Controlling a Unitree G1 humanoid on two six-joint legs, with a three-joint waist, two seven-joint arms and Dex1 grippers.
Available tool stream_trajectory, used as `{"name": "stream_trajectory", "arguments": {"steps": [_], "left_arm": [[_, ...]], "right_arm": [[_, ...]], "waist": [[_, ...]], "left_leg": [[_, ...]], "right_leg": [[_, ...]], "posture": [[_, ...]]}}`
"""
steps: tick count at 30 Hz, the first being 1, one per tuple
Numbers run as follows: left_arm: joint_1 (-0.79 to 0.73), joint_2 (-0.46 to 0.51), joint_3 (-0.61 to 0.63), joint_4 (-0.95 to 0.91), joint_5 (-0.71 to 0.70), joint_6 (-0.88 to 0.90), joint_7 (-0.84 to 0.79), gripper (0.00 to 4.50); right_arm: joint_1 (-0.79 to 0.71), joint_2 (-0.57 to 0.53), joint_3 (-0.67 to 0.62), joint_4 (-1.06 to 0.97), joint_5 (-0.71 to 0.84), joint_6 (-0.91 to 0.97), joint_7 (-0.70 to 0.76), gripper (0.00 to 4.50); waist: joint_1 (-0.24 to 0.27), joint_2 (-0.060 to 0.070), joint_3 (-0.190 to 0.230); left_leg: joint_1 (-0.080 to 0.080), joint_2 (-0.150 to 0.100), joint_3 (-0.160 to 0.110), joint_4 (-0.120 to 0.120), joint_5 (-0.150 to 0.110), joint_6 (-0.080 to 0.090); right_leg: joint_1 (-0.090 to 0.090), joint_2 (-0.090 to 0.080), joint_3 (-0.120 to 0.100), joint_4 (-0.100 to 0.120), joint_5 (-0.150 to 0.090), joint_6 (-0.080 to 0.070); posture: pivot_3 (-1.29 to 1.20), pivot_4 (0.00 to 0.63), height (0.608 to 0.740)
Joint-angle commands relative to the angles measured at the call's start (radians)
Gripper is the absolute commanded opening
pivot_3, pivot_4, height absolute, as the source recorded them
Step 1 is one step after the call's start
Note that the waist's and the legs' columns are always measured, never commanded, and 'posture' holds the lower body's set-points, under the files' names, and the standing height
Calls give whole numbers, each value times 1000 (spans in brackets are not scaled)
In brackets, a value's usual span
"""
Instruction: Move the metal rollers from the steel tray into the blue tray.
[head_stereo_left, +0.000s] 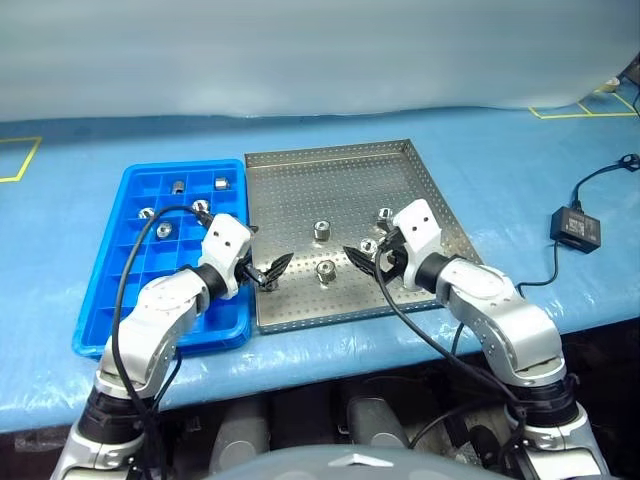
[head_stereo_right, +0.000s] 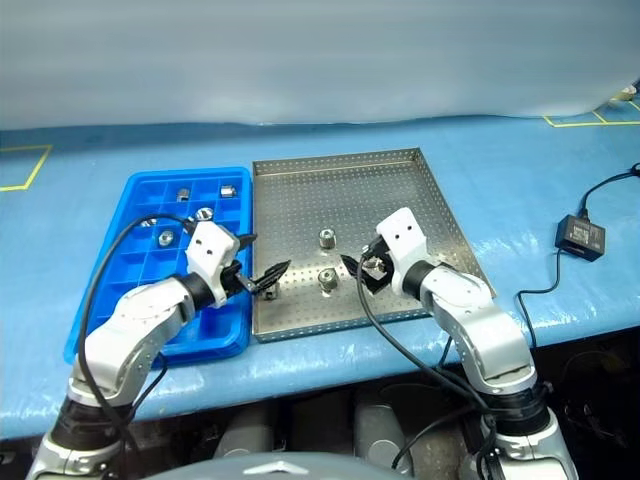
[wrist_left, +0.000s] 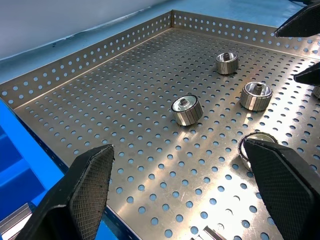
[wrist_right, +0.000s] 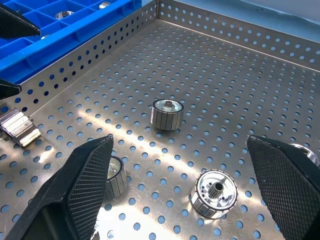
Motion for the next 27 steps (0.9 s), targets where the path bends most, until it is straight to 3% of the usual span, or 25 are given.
{"name": "stream_trajectory", "arguments": {"steps": [1,27], "left_arm": [[3,2,23,-39,-3,-18,0,4500],[8,60,17,-71,4,5,-26,4500]], "right_arm": [[-22,-12,-14,-21,14,6,14,4487],[-43,-2,10,14,45,-4,83,4487]], "waist": [[0,0,0],[15,0,0]], "left_leg": [[0,0,0,0,0,0],[0,0,0,0,0,0]], "right_leg": [[0,0,0,0,0,0],[0,0,0,0,0,0]], "posture": [[-79,150,740],[-64,150,740]]}}
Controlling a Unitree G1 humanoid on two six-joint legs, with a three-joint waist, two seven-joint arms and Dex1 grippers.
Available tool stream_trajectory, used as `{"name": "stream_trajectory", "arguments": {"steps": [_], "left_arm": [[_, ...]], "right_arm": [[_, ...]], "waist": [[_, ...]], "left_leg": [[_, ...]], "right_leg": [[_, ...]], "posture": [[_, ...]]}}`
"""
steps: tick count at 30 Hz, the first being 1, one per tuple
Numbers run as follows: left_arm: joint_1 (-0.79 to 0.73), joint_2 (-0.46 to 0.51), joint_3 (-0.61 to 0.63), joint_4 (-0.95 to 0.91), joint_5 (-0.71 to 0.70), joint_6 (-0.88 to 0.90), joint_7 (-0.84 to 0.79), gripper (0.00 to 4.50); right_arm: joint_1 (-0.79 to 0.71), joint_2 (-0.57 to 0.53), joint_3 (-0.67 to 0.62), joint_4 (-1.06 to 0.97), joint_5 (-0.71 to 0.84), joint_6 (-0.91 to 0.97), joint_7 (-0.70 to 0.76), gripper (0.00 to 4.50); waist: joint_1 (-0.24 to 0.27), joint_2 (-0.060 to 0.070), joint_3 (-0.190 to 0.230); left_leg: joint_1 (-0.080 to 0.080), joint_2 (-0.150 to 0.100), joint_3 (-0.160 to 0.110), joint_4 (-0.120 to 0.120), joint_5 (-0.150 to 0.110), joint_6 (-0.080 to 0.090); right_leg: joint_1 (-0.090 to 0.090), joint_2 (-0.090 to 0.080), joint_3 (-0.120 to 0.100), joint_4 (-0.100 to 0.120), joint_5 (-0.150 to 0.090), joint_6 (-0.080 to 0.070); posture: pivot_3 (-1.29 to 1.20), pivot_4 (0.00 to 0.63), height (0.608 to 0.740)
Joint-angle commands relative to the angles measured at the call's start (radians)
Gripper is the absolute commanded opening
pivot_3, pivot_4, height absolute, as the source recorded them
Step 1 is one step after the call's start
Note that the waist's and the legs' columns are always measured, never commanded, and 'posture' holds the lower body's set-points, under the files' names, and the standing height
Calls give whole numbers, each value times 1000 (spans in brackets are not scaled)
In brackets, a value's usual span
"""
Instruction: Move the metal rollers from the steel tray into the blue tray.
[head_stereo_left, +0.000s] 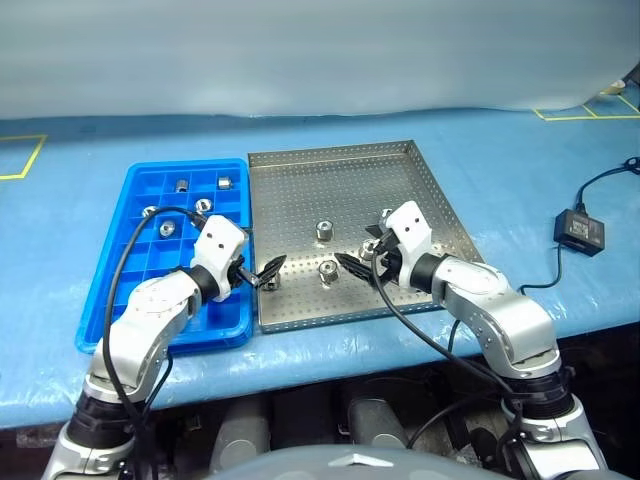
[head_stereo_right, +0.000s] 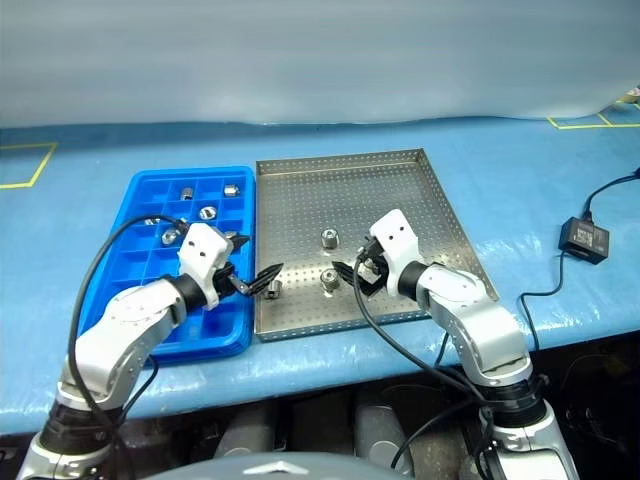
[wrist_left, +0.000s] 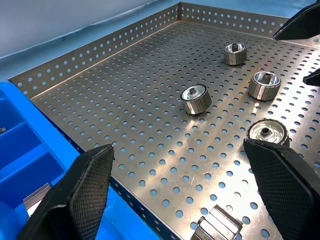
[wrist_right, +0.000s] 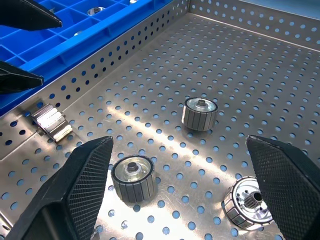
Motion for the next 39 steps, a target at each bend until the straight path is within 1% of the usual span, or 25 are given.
{"name": "stream_trajectory", "arguments": {"steps": [1,10,15,22,24,27,30,32,36,39], "left_arm": [[-5,17,-4,-53,4,1,-11,4500],[-42,72,-32,-41,15,2,-54,4500],[-97,134,-83,-20,36,-6,-121,4500],[-200,263,-147,31,82,-46,-276,4500],[-258,313,-189,68,122,-81,-343,4500],[-327,344,-247,125,161,-132,-432,4500],[-437,335,-342,227,221,-191,-540,4500],[-479,323,-383,285,254,-221,-579,4500],[-518,320,-454,376,321,-288,-660,4500],[-532,326,-485,422,372,-337,-706,4500]], "right_arm": [[-11,-13,-10,-33,14,-17,14,4487],[0,-26,-4,-31,13,-27,32,4487],[2,-12,15,-36,15,-28,29,4487],[-1,-9,41,-36,8,-38,38,4487],[0,-6,43,-34,7,-43,36,4487],[0,3,51,-35,7,-48,37,4487],[11,15,76,-44,6,-65,42,4487],[16,23,84,-49,7,-72,39,4487],[24,37,86,-64,8,-75,27,4487],[29,40,82,-70,4,-75,20,4487]], "waist": [[1,0,0],[2,0,0],[1,0,0],[-9,0,0],[-11,0,0],[-16,0,0],[-17,0,0],[-22,0,0],[-33,0,0],[-39,0,0]], "left_leg": [[0,0,0,0,0,0],[0,0,0,0,0,0],[0,0,0,0,0,0],[0,0,1,0,0,0],[0,0,1,0,0,0],[0,0,1,0,0,0],[-1,0,1,0,0,0],[-1,0,1,0,0,1],[-1,0,2,0,-1,1],[-1,0,2,0,-1,1]], "right_leg": [[0,0,0,0,0,0],[0,0,0,0,0,0],[0,0,0,0,0,0],[-1,0,0,0,0,0],[-1,0,0,0,0,0],[-1,0,0,0,0,0],[0,0,0,-1,0,0],[-1,0,0,-1,0,0],[-1,1,1,0,0,0],[-2,1,1,0,0,0]], "posture": [[-63,150,740],[-70,150,740],[-83,150,740],[-123,150,740],[-116,150,740],[-119,150,740],[-130,150,740],[-138,150,740],[-166,150,740],[-178,150,740]]}}
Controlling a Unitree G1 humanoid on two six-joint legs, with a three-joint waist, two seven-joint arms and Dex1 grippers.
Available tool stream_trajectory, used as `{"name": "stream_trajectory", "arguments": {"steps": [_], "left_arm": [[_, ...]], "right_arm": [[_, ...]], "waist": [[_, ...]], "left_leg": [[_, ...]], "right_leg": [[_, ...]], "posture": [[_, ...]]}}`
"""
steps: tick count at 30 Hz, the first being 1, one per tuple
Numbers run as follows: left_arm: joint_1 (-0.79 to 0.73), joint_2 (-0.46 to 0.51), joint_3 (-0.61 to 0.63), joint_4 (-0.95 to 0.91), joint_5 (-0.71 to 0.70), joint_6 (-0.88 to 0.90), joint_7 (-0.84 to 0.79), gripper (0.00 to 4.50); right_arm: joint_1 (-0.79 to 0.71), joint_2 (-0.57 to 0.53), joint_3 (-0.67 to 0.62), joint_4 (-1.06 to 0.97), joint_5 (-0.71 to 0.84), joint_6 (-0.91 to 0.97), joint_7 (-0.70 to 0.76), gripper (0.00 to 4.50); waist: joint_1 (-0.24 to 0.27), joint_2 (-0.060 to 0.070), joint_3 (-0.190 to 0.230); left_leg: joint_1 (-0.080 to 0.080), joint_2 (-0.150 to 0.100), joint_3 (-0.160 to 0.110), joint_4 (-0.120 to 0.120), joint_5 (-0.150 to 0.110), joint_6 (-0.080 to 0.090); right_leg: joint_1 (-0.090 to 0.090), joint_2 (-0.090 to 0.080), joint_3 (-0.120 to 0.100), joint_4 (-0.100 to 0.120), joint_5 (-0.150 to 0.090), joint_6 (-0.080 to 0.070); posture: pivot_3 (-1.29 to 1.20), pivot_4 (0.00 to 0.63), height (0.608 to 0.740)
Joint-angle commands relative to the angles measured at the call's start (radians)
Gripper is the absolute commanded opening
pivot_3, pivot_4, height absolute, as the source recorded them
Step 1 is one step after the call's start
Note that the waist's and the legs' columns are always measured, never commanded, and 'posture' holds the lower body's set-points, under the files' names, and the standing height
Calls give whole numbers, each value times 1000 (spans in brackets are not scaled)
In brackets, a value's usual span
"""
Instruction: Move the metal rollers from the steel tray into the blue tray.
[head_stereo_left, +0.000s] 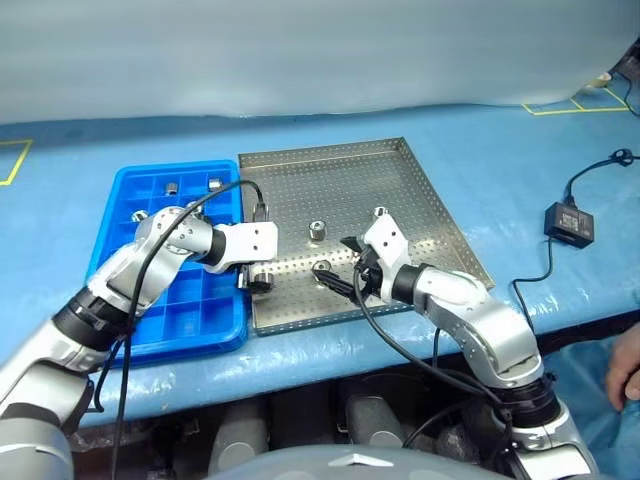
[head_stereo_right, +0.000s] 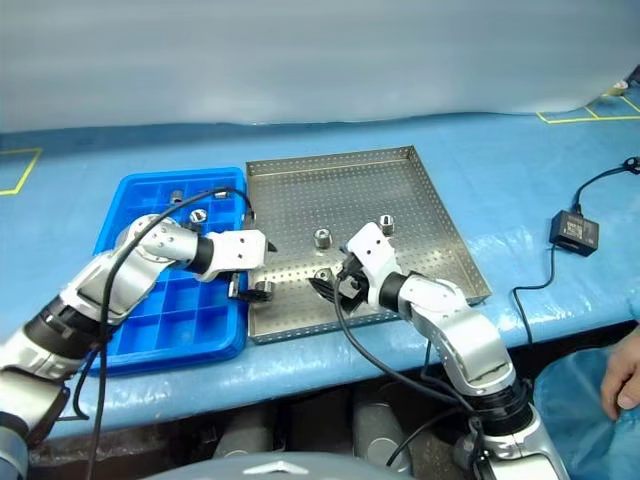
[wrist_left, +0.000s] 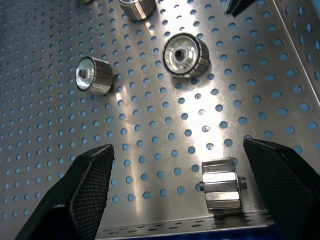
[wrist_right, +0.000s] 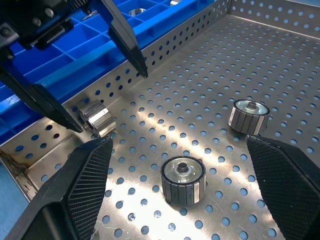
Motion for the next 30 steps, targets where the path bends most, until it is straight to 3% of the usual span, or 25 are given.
{"name": "stream_trajectory", "arguments": {"steps": [1,4,7,10,14,20,30], "left_arm": [[-31,6,-22,34,59,-67,-59,4500],[-41,-5,-32,62,75,-88,-93,4500],[-53,-32,-34,100,102,-88,-94,3877],[-59,-49,-37,119,135,-94,-99,2927],[-56,-63,-25,129,144,-105,-115,2927],[-46,-70,7,114,144,-85,-118,1116],[-46,-78,38,98,141,-65,-97,1116]], "right_arm": [[-1,3,-13,-42,4,-25,-10,4487],[-1,6,-15,-43,1,-26,-20,4487],[-2,10,-15,-42,-1,-28,-29,4500],[-4,12,-17,-38,-2,-30,-39,4500],[-10,14,-19,-31,-6,-32,-50,4500],[-20,17,-19,-15,-13,-32,-67,4500],[-51,20,-3,13,-24,-45,-62,4500]], "waist": [[-4,0,0],[-15,0,0],[-22,0,0],[-28,0,0],[-35,0,0],[-41,0,0],[-39,0,0]], "left_leg": [[0,0,0,0,0,0],[0,0,0,1,0,0],[1,1,0,1,0,0],[1,1,0,1,0,0],[1,1,-1,2,0,0],[0,1,-1,2,0,0],[0,0,-2,2,0,0]], "right_leg": [[0,0,0,0,0,0],[0,0,1,1,0,0],[0,0,1,1,0,0],[0,1,1,2,0,0],[0,1,1,2,0,0],[0,0,1,2,0,1],[0,0,1,2,1,2]], "posture": [[-183,150,740],[-192,150,740],[-194,150,740],[-194,150,740],[-198,150,740],[-192,150,740],[-177,150,740]]}}
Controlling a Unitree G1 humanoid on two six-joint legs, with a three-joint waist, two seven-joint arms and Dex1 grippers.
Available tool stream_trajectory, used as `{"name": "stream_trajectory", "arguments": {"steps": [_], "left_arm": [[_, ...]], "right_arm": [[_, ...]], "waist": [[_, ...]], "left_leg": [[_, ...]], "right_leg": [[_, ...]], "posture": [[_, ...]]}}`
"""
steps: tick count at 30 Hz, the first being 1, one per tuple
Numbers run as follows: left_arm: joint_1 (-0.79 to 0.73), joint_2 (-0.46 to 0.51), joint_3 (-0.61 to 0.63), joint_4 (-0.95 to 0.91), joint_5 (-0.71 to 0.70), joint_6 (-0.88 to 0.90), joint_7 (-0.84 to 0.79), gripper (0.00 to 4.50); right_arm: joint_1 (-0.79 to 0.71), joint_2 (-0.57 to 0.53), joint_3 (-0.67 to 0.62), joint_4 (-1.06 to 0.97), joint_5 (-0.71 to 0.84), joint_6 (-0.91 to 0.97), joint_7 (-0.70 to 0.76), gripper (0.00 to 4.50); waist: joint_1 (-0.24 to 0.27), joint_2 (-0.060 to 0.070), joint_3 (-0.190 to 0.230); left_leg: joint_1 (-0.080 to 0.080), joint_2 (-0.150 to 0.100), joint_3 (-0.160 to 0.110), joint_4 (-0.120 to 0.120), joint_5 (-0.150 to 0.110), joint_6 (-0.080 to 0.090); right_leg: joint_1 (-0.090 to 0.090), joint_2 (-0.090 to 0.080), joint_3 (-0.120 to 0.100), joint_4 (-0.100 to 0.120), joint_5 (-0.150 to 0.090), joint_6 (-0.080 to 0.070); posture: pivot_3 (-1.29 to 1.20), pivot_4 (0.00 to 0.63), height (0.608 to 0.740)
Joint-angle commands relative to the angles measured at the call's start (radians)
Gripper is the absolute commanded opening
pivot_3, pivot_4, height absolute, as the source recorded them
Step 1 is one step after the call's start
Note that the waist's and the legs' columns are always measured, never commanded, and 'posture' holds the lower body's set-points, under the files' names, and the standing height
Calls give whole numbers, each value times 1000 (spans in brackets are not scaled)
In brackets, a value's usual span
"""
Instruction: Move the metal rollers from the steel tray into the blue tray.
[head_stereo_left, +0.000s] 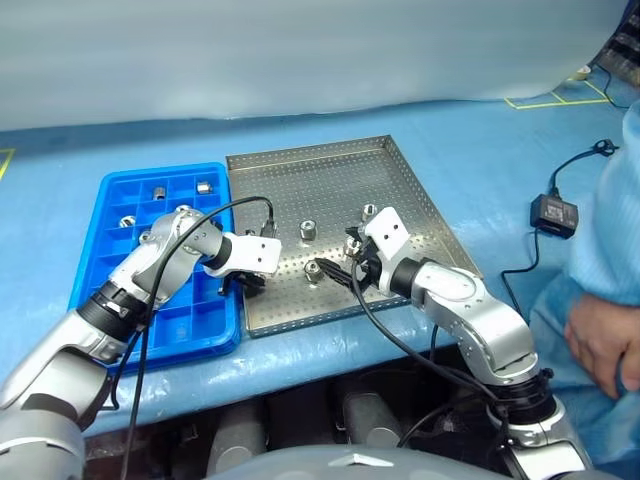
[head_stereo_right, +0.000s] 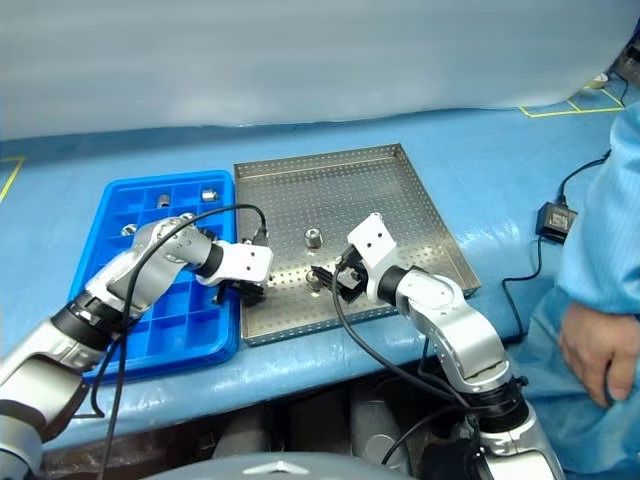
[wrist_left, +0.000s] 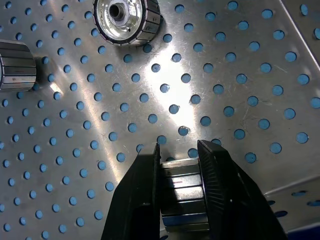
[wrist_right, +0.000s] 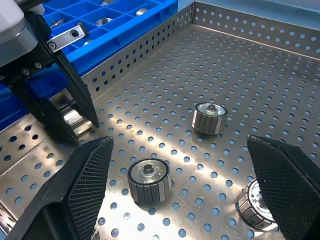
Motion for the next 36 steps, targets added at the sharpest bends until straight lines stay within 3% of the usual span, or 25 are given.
{"name": "stream_trajectory", "arguments": {"steps": [1,9,16,21,29,36], "left_arm": [[-8,-2,45,-30,-4,-1,8,1116],[-5,-89,191,-93,-142,159,64,1116],[127,-80,358,-262,-222,299,199,1116],[219,-143,488,-401,-241,400,395,1116],[368,-338,792,-631,-200,633,799,1116],[499,-453,867,-725,-115,732,1036,1116]], "right_arm": [[-25,6,-1,-15,-2,-27,8,4500],[-22,3,13,-12,2,-35,28,4500],[-7,-16,24,-34,69,-60,151,4500],[-28,-11,31,-21,83,-68,187,4500],[-63,-8,65,13,74,-62,209,4500],[-76,5,50,23,89,-54,203,4500]], "waist": [[0,0,0],[1,0,0],[-3,0,0],[25,0,0],[69,-1,0],[112,-2,-1]], "left_leg": [[0,0,0,0,0,0],[-1,0,0,1,0,1],[1,0,-1,1,-1,1],[1,0,-2,2,-1,1],[2,0,-1,3,-1,2],[2,-1,-1,3,-1,2]], "right_leg": [[0,0,0,0,0,0],[0,0,0,0,2,3],[0,1,3,0,5,8],[1,0,2,0,5,8],[2,0,2,0,5,9],[3,-1,1,-1,5,8]], "posture": [[-176,150,740],[-178,150,740],[-131,150,740],[-71,150,740],[13,150,740],[79,150,740]]}}
